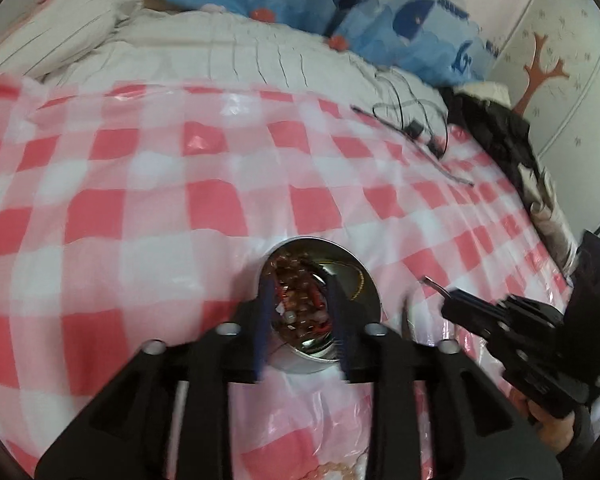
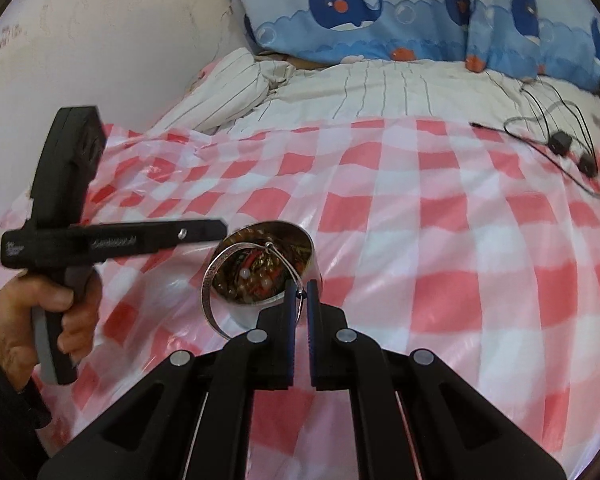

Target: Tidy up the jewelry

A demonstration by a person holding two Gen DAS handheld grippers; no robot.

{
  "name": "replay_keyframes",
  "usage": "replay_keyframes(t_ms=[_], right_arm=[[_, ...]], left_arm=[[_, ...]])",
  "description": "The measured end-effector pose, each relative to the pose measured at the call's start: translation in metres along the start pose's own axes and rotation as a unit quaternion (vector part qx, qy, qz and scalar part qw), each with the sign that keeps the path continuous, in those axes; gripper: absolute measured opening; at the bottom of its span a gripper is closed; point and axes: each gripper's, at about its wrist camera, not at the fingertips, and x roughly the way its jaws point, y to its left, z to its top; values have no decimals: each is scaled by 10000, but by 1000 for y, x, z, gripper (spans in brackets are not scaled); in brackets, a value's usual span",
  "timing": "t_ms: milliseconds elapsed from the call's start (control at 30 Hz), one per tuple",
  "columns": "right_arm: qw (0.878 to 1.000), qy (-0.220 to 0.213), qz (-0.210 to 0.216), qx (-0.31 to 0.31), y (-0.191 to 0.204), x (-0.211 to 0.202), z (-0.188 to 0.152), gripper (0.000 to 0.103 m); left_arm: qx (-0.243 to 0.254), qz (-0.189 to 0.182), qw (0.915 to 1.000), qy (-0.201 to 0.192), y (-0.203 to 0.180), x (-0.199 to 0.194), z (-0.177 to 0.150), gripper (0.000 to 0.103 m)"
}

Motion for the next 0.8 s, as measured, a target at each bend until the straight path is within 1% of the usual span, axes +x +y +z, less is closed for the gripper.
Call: replay_keyframes(t_ms=[33,100,167,233,267,333,367,400,433,500,567,633,667,700,800], right_arm=[[10000,14,-25,-73,4,6,4,6],[9997,31,-97,-207,11,16,11,6],[9994,58,-149,-320,20,30,18,6],[9984,194,-271,-447,28,47,22,7],[9980,243,-334,-482,29,52,22,7],[9979,226,-411,-437,29,49,17,15],[9983,167,-401,-391,28,43,13,28],[9985,88,-404,-367,27,31,5,35],[9984,96,-396,-384,27,25,0,35],[9990,183,-242,-313,22,1,-23,35],[9993,362,54,-113,18,-14,-44,35],[9984,509,247,-69,21,-24,-63,35],[9970,631,440,-84,26,-26,-74,35],[9962,709,494,-121,30,-25,-79,35],[9936,962,479,-343,47,-15,-91,35]], left_arm=[[-11,90,9999,-61,4,-7,-2,36],[-10,212,9996,-170,11,-23,-6,39],[-20,247,9994,-221,16,-33,-11,43],[95,328,9992,-192,14,-42,-22,45],[230,389,9989,-111,10,-44,-32,45],[526,435,9977,40,1,-47,-50,45],[682,434,9966,138,-5,-47,-60,45],[810,421,9956,223,-10,-46,-68,45],[994,436,9935,334,-16,-44,-79,45],[1464,593,9860,538,-32,-41,-102,45],[1642,649,9824,609,-40,-41,-115,45],[1667,651,9818,642,-43,-41,-124,45],[1686,680,9812,655,-44,-41,-127,45],[1695,731,9805,668,-44,-40,-130,45],[1720,765,9798,680,-43,-35,-134,45]])
